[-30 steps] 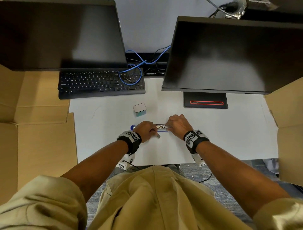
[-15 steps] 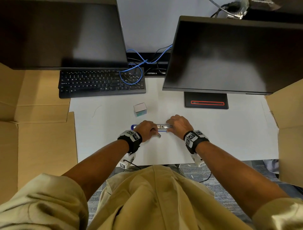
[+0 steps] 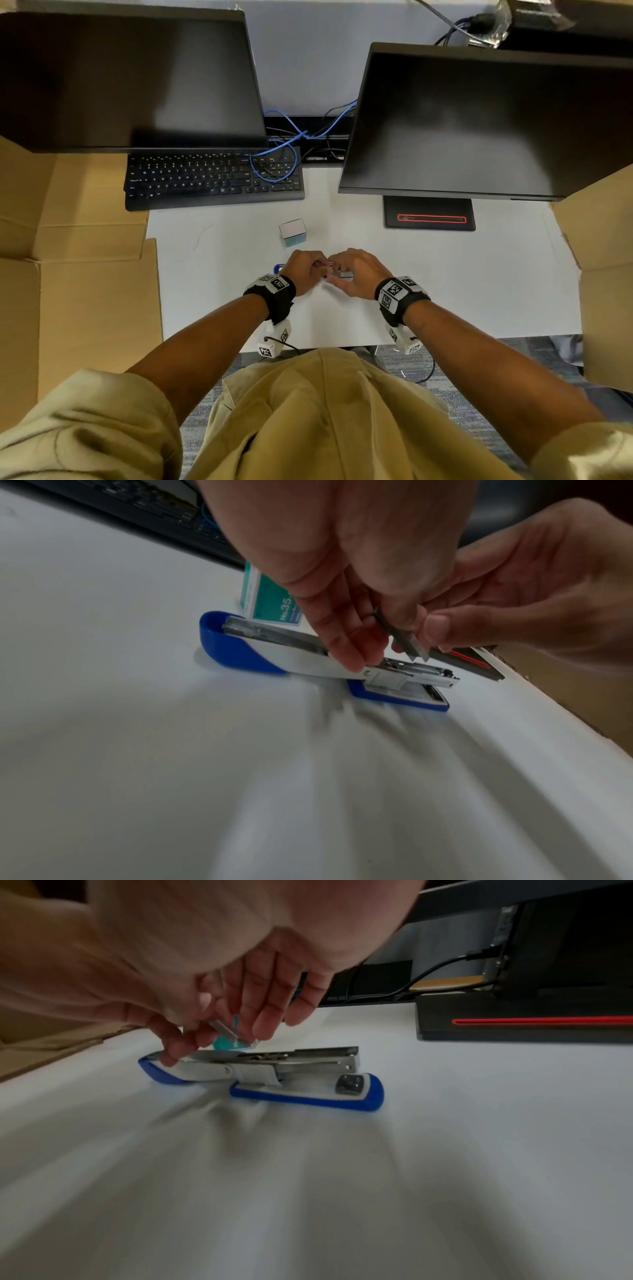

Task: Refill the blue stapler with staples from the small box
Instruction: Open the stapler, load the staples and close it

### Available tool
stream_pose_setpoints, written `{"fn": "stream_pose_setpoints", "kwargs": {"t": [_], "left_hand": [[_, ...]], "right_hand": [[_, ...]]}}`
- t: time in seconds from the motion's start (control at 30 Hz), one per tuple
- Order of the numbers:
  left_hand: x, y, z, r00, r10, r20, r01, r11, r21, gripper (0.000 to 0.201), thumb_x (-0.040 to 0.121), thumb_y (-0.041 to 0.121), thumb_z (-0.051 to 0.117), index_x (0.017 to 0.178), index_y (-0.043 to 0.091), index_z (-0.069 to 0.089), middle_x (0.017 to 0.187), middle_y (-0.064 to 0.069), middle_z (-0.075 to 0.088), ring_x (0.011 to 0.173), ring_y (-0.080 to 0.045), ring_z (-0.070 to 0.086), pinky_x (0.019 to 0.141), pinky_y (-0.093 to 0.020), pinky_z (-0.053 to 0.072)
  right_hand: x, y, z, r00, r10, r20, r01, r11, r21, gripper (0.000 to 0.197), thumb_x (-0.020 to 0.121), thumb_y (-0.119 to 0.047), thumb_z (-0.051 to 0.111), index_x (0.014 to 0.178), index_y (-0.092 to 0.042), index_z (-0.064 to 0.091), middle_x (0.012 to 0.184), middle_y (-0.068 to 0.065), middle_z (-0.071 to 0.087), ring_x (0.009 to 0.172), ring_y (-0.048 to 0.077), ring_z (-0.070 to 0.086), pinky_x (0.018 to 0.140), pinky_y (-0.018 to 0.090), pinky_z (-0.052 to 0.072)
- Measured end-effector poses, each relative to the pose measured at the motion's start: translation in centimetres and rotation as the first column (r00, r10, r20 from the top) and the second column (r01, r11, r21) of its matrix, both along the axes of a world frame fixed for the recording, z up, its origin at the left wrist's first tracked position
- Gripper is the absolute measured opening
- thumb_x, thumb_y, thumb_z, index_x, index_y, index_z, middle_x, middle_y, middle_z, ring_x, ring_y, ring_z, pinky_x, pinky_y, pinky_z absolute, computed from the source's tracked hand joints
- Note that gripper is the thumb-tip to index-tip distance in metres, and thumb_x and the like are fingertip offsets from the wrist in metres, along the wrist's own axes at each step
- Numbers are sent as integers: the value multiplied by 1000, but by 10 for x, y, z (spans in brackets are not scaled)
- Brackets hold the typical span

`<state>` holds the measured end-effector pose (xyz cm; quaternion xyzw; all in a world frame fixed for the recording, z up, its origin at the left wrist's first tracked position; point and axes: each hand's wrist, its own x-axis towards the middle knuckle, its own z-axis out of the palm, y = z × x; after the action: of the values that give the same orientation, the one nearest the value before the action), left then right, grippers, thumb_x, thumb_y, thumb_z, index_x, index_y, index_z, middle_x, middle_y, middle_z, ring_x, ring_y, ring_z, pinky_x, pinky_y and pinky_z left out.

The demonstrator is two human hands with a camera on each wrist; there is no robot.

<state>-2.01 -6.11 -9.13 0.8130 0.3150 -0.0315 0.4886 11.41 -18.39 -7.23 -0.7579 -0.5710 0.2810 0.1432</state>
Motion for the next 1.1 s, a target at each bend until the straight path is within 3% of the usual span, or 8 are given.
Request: {"fn": "stream_pose_setpoints", "kwargs": {"t": [0.13,0.23,0.4,0.5,0.57,0.67,0.83,1.1], "left_hand": [[-2,0,7,1000,19,23,-18,999,-40,9,88,8,65,88,5,73,78,-7,69,65,-16,60,60,-12,50],[-4,0,8,999,37,9,-36,999,-33,13,84,16,69,93,9,73,82,-9,72,69,-18,62,71,-30,56],[-12,8,6,991,21,-135,16,963,268,25,83,35,69,102,19,65,88,4,63,84,-19,61,74,-30,50],[-21,17,0,972,-47,-229,154,866,476,38,79,40,68,108,17,60,116,-3,60,109,-25,55,90,-35,43],[-24,20,0,931,-87,-356,276,804,527,49,77,46,67,113,14,57,125,-7,54,114,-28,50,94,-39,41],[-24,21,2,856,-108,-506,378,799,468,56,80,52,62,118,12,50,123,-8,54,110,-28,52,91,-39,43],[-20,17,5,807,-154,-570,413,838,357,44,87,46,56,118,14,52,118,-7,58,106,-26,57,90,-36,45],[-17,11,21,877,-192,-440,392,816,425,39,88,39,55,114,10,52,119,-9,51,92,-33,62,74,-38,48]], "right_hand": [[0,7,0,992,-73,-102,65,995,-82,46,89,-36,66,131,-22,55,103,-1,75,94,20,67,91,38,54],[3,10,1,995,-67,-77,60,995,-82,44,90,-30,66,131,-19,57,101,3,75,92,22,68,91,37,54],[12,6,2,998,-6,62,13,993,-116,45,95,-26,53,138,-21,49,110,7,66,93,25,61,83,33,49],[21,0,0,993,-91,70,98,990,-104,34,92,-20,48,125,-14,54,109,10,63,86,29,60,78,35,51],[26,-2,-1,986,-148,77,157,980,-119,20,91,-16,45,109,-9,53,104,13,62,80,32,59,73,39,52],[32,-7,-3,978,-147,146,169,974,-152,12,92,-14,42,95,-6,49,93,16,60,75,37,58,66,41,50],[36,-21,-9,945,-115,307,193,951,-240,25,98,-31,36,102,-9,47,84,12,66,63,30,53,60,38,46],[45,-35,-15,957,-117,264,202,925,-323,41,85,-29,56,120,-18,39,92,11,64,71,28,56,66,33,45]]}}
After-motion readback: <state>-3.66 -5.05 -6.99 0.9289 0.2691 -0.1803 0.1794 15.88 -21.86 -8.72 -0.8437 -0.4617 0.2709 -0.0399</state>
